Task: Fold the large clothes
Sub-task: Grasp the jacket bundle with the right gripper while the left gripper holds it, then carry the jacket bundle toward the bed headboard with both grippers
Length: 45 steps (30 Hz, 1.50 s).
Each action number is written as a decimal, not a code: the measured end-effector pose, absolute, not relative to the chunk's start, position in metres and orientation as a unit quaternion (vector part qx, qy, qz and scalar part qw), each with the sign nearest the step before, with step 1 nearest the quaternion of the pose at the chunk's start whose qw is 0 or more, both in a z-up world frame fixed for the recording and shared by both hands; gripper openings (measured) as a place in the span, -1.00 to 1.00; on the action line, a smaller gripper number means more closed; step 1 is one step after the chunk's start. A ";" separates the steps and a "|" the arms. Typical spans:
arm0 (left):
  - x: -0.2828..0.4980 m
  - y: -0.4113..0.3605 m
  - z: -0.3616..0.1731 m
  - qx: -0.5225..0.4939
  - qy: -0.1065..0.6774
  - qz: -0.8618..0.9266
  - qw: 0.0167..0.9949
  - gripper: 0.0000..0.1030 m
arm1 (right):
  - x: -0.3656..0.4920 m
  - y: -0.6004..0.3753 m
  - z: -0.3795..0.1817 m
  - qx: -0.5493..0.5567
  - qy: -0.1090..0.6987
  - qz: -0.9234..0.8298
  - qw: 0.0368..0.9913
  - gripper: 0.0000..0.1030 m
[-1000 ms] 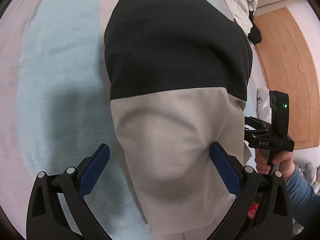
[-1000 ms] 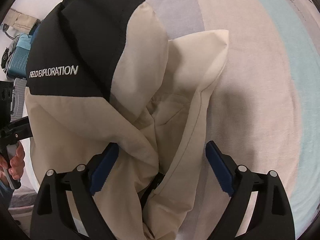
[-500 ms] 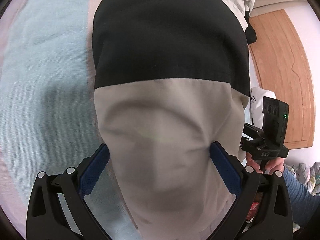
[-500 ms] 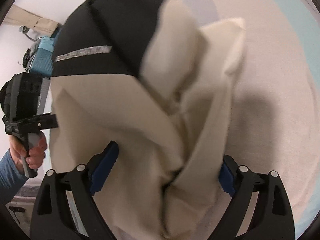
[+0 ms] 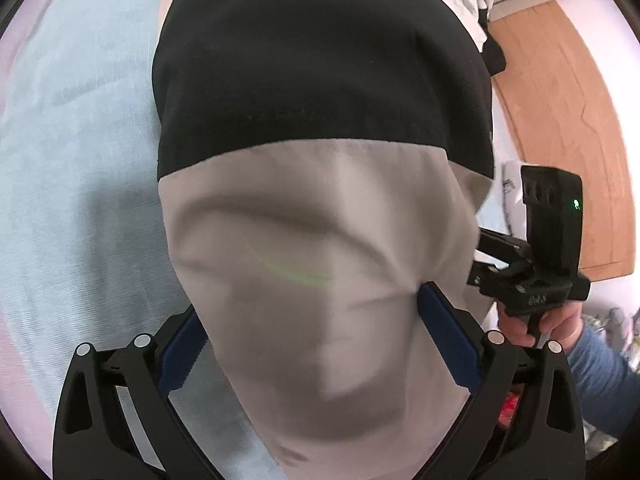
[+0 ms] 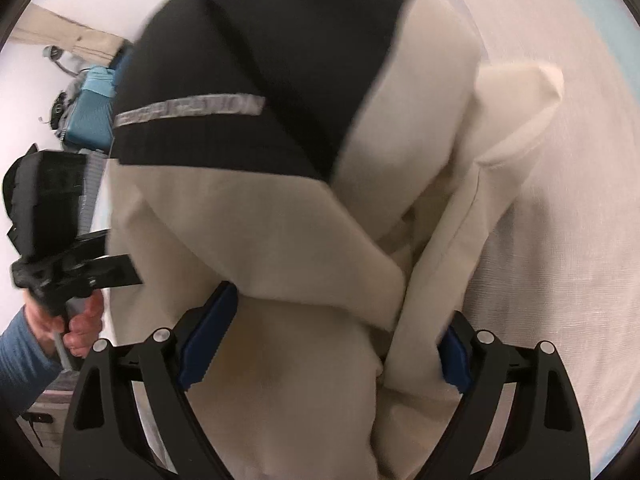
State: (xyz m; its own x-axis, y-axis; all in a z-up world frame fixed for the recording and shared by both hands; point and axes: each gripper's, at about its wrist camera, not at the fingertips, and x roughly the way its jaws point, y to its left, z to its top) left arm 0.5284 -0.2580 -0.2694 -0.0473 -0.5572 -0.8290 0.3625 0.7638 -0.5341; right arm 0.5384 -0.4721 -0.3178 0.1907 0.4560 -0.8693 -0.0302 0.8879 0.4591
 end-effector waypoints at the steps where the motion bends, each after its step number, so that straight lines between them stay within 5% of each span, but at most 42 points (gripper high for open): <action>1: 0.528 -0.259 -0.268 -0.066 0.641 -0.326 0.691 0.86 | 0.540 -0.474 -0.321 0.181 0.619 0.158 0.747 0.62; 9: 0.524 -0.260 -0.270 -0.016 0.637 -0.281 0.718 0.87 | 0.546 -0.472 -0.330 0.186 0.639 0.152 0.731 0.48; 19: 0.522 -0.261 -0.269 -0.043 0.643 -0.296 0.705 0.25 | 0.540 -0.453 -0.301 0.129 0.623 0.160 0.755 -0.44; 32: 0.499 -0.267 -0.233 0.006 0.617 -0.303 0.726 -0.05 | 0.531 -0.453 -0.273 0.120 0.593 0.158 0.780 -0.55; 45: 0.480 -0.283 -0.196 0.028 0.592 -0.311 0.743 -0.11 | 0.496 -0.482 -0.249 0.124 0.559 0.159 0.804 -0.57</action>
